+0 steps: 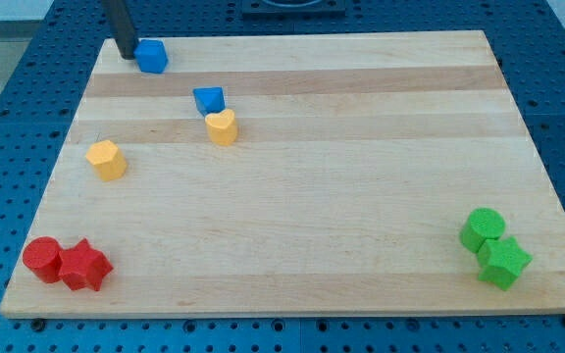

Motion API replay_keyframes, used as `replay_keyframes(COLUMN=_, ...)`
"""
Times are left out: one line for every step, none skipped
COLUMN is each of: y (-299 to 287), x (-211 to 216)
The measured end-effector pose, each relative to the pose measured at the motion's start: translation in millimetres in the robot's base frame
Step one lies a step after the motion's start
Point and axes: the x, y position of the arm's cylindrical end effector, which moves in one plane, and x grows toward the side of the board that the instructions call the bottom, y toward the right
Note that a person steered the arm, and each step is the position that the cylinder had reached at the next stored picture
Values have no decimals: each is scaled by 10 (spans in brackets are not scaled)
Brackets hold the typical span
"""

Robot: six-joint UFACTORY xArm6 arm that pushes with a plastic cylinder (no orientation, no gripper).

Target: Move the blue cube to the left side of the blue triangle

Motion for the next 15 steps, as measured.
replay_keyframes(y=239, x=216)
replay_keyframes(y=220, x=233)
replay_keyframes(y=67, x=-386)
replay_keyframes(y=349, x=-412)
replay_keyframes(y=398, x=-69)
replay_keyframes(y=391, x=197)
replay_keyframes(y=414, x=581)
replay_keyframes(y=443, x=1052)
replay_keyframes(y=308, x=1017)
replay_keyframes(y=193, x=406)
replay_keyframes(y=409, x=-66)
replay_keyframes(y=900, x=37)
replay_keyframes(y=924, x=219)
replay_keyframes(y=909, x=417)
replay_keyframes(y=724, x=509)
